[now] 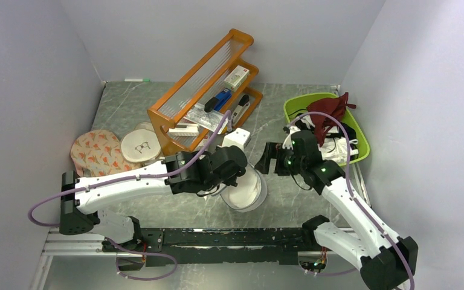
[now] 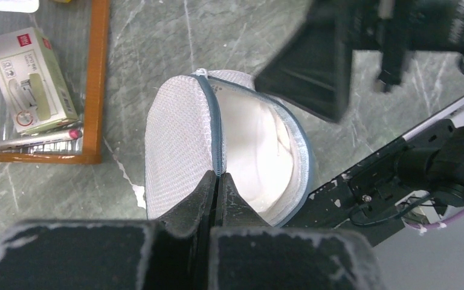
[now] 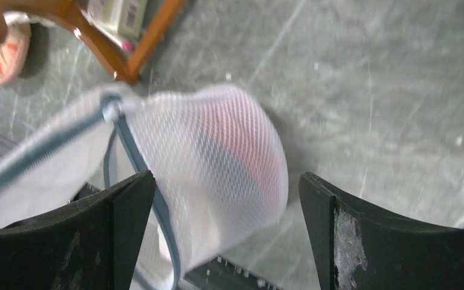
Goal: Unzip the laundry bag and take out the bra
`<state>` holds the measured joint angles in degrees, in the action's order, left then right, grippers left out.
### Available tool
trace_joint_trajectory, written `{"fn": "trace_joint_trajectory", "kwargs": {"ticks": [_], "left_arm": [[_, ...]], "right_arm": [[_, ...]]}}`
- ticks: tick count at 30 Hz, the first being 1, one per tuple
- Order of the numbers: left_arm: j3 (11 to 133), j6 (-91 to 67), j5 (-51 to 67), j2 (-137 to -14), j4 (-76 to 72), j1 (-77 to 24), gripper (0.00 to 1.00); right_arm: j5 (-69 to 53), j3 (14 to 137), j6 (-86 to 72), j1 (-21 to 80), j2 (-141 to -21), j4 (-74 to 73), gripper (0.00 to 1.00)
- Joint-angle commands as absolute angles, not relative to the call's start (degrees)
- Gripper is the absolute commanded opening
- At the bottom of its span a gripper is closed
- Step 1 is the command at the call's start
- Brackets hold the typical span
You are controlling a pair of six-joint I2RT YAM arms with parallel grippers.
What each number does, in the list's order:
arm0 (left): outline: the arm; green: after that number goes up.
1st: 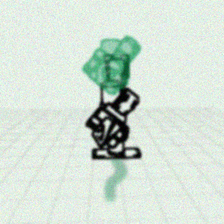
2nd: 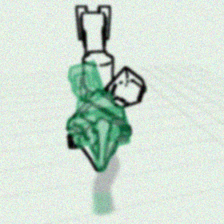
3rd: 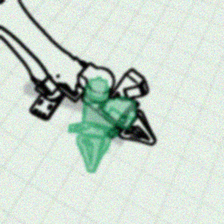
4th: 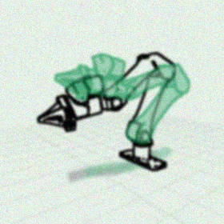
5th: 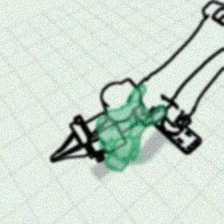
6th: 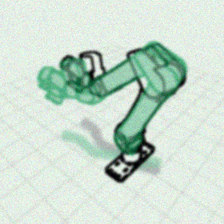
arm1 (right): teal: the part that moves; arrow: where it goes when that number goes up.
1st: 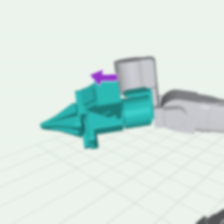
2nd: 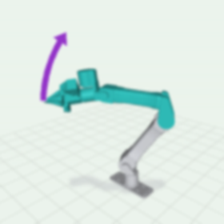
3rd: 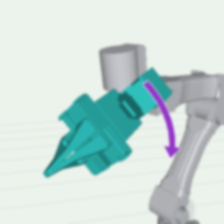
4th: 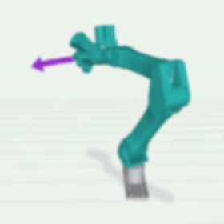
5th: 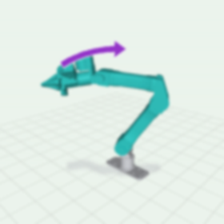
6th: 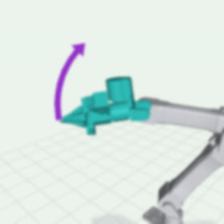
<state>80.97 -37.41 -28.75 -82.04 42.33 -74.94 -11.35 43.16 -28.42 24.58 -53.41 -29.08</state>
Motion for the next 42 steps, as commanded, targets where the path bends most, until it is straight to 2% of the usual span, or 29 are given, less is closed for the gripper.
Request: {"fn": "trace_joint_trajectory", "kwargs": {"ticks": [1, 11, 14, 22, 27, 29, 33, 38, 40, 41, 42], "left_arm": [[78.68, -37.53, -31.71, -79.66, 38.28, -74.04, 0.07], [79.13, -36.26, -31.27, -79.67, 38.07, -72.39, 0.07], [79.35, -36.04, -31.82, -79.18, 39.25, -72.0, 0.07], [80.18, -35.22, -31.43, -77.83, 43.68, -68.83, 0.07], [80.74, -34.56, -29.28, -78.52, 44.06, -67.88, 0.07], [81.22, -34.6, -28.44, -79.32, 44.4, -67.73, 0.07], [82.26, -35.44, -28.12, -80.39, 46.99, -67.51, 0.07], [80.33, -36.65, -24.41, -78.81, 46.5, -66.52, 0.07], [78.59, -37.13, -21.41, -77.37, 44.9, -65.79, 0.07], [77.1, -37.59, -18.78, -76.23, 44.3, -65.28, 0.07], [76.52, -38.11, -17.9, -75.82, 44.95, -65.08, 0.07]], "right_arm": [[-11.73, 43.84, -32.65, 26.8, -48.85, -43.29, 0.9], [-6.8, 40.0, -42.3, 41.85, -48.46, -46.46, 0.9], [-2.37, 41.35, -43.29, 43.99, -49.76, -50.53, 0.81], [12.01, 43.24, -49.48, 44.05, -49.65, -54.5, 0.73], [18.86, 39.85, -55.24, 44.05, -50.28, -45.46, 0.56], [20.11, 38.23, -56.11, 44.08, -51.1, -40.52, 0.52], [29.67, 39.14, -55.93, 44.08, -53.93, -39.88, 0.42], [34.8, 41.34, -44.12, 43.95, -58.83, -33.19, 0.36], [32.67, 40.72, -35.27, 43.87, -60.6, -26.57, 0.28], [31.47, 41.35, -29.3, 43.79, -62.79, -22.83, 0.12], [30.59, 41.77, -26.54, 43.82, -63.78, -21.22, 0.07]]}}
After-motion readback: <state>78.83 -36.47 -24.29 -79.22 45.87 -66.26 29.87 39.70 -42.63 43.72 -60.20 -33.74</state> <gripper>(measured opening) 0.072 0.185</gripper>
